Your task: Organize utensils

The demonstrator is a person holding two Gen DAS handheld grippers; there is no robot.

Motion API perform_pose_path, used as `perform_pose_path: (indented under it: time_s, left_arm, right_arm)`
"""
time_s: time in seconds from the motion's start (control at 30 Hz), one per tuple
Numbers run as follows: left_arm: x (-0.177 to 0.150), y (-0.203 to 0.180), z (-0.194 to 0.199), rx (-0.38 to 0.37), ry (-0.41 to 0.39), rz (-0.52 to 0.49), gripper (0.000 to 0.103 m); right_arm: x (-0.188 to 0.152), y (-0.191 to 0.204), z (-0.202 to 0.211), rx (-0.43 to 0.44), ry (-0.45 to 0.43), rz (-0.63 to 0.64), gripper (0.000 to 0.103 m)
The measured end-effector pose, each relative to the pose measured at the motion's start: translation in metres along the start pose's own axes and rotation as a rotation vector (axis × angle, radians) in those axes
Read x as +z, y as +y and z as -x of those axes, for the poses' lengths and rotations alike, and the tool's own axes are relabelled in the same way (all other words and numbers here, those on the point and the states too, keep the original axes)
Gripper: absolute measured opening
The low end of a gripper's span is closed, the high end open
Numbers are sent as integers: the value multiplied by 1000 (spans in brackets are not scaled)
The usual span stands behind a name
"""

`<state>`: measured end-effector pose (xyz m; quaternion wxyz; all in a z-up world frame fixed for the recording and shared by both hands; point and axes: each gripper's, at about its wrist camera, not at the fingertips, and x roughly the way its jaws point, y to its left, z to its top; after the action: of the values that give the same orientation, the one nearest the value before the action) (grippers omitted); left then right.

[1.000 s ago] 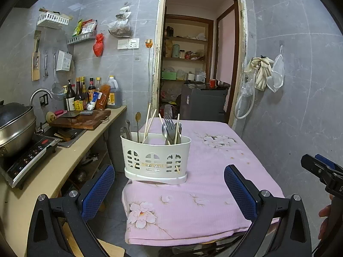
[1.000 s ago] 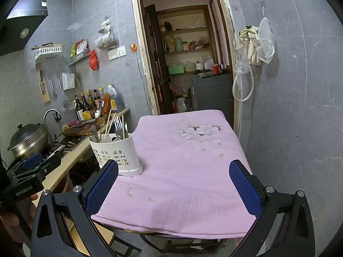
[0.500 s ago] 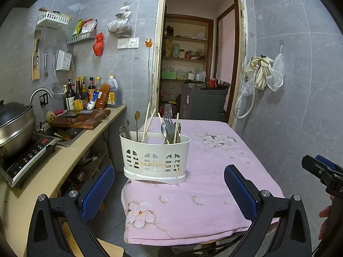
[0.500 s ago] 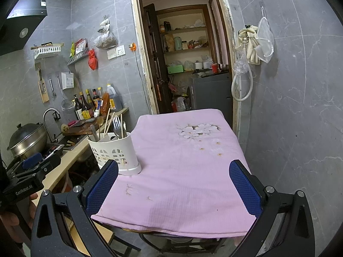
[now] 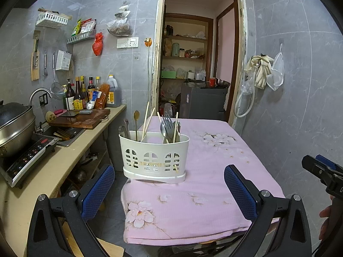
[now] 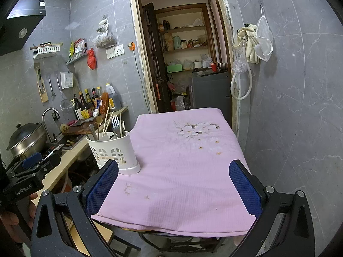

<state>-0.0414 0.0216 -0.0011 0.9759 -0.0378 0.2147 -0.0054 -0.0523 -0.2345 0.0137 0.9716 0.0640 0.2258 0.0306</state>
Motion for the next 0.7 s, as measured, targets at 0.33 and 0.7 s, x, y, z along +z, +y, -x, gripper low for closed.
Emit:
perform_pose_path:
  time_s: [0.33,0.7]
  left_arm:
    - [-4,-3,-4,7,12,-34,103]
    - [-2,-6,-10,-7,22,-45,103]
  right_arm:
    - [-2,-4,-5,-1,15,7,102]
    - [4,-4,-10,2,31,17,102]
